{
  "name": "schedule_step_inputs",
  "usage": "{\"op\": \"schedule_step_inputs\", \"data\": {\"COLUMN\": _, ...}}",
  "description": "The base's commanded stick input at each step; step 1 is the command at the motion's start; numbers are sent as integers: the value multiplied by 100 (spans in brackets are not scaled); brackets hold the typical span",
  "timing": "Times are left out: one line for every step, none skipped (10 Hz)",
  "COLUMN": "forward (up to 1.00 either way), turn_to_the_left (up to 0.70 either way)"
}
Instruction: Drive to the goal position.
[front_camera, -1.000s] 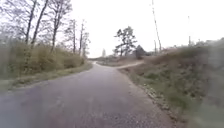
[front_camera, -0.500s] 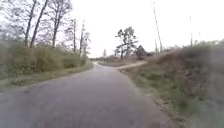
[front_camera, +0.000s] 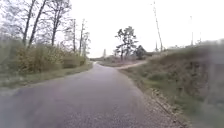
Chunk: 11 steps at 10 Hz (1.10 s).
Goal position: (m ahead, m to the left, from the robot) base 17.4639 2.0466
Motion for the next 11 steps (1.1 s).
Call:
{"op": "schedule_step_inputs", "data": {"forward": 70, "turn_to_the_left": 0}}
{"op": "schedule_step_inputs", "data": {"forward": 70, "turn_to_the_left": 0}}
{"op": "schedule_step_inputs", "data": {"forward": 70, "turn_to_the_left": 0}}
{"op": "schedule_step_inputs", "data": {"forward": 70, "turn_to_the_left": 0}}
{"op": "schedule_step_inputs", "data": {"forward": 70, "turn_to_the_left": 0}}
{"op": "schedule_step_inputs", "data": {"forward": 70, "turn_to_the_left": 0}}
{"op": "schedule_step_inputs", "data": {"forward": 70, "turn_to_the_left": 0}}
{"op": "schedule_step_inputs", "data": {"forward": 70, "turn_to_the_left": 0}}
{"op": "schedule_step_inputs", "data": {"forward": 70, "turn_to_the_left": 0}}
{"op": "schedule_step_inputs", "data": {"forward": 70, "turn_to_the_left": 0}}
{"op": "schedule_step_inputs", "data": {"forward": 70, "turn_to_the_left": 0}}
